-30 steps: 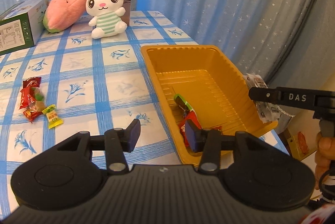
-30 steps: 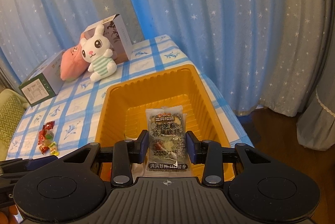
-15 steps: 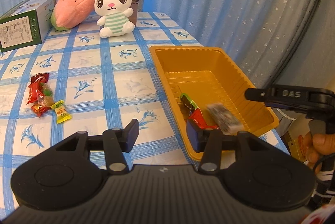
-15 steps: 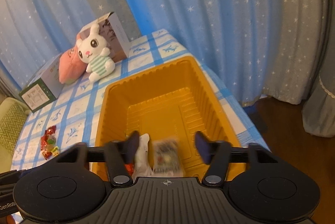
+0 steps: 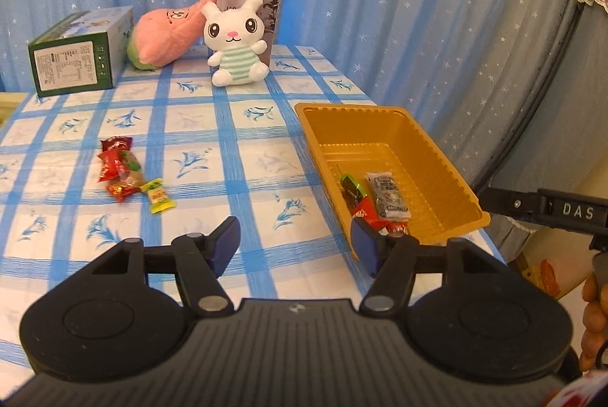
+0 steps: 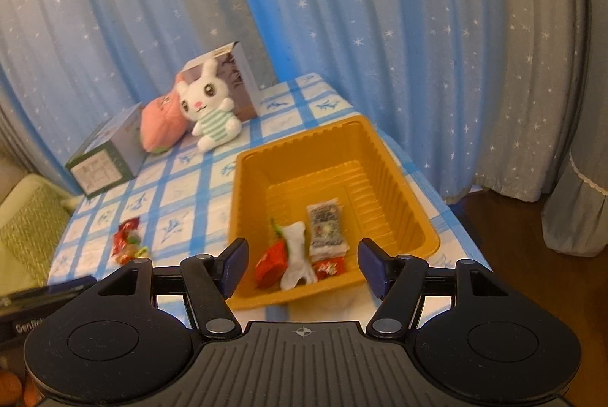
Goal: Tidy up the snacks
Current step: 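Withdraw both open tools from the orange tray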
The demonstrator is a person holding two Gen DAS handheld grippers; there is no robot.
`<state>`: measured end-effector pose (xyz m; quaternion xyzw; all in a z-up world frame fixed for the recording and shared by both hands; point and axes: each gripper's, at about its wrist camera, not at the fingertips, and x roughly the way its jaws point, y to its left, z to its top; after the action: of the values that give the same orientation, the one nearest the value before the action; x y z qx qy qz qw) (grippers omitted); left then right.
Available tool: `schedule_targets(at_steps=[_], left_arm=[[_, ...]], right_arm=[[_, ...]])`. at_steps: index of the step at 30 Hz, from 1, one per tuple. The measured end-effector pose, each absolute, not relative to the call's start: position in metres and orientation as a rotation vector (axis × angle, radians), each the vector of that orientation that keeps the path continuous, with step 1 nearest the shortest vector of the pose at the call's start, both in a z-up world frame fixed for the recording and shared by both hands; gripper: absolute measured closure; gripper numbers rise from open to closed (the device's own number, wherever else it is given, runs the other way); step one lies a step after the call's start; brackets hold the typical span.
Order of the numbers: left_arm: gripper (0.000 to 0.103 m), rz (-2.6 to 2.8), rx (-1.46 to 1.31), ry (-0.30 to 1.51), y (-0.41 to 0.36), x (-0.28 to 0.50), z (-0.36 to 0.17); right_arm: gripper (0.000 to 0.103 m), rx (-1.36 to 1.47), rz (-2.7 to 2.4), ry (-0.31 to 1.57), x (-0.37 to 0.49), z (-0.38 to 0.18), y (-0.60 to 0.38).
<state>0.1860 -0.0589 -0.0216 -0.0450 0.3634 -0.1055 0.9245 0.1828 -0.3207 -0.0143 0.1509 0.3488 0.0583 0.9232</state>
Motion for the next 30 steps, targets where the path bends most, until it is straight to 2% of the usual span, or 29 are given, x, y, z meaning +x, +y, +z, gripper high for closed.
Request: schedule_targets(at_steps=[13, 30], left_arm=[[0.035, -0.169, -0.096, 0.713, -0.024, 0.144, 0.0], [0.029, -0.077, -0.126, 0.684, 0.026, 0.122, 0.005]], right_arm=[[0.038, 0.218, 0.17, 0.711, 0.144, 0.005, -0.268], [0.037, 0.142, 0.269, 0.719, 0.143, 0.003, -0.209]])
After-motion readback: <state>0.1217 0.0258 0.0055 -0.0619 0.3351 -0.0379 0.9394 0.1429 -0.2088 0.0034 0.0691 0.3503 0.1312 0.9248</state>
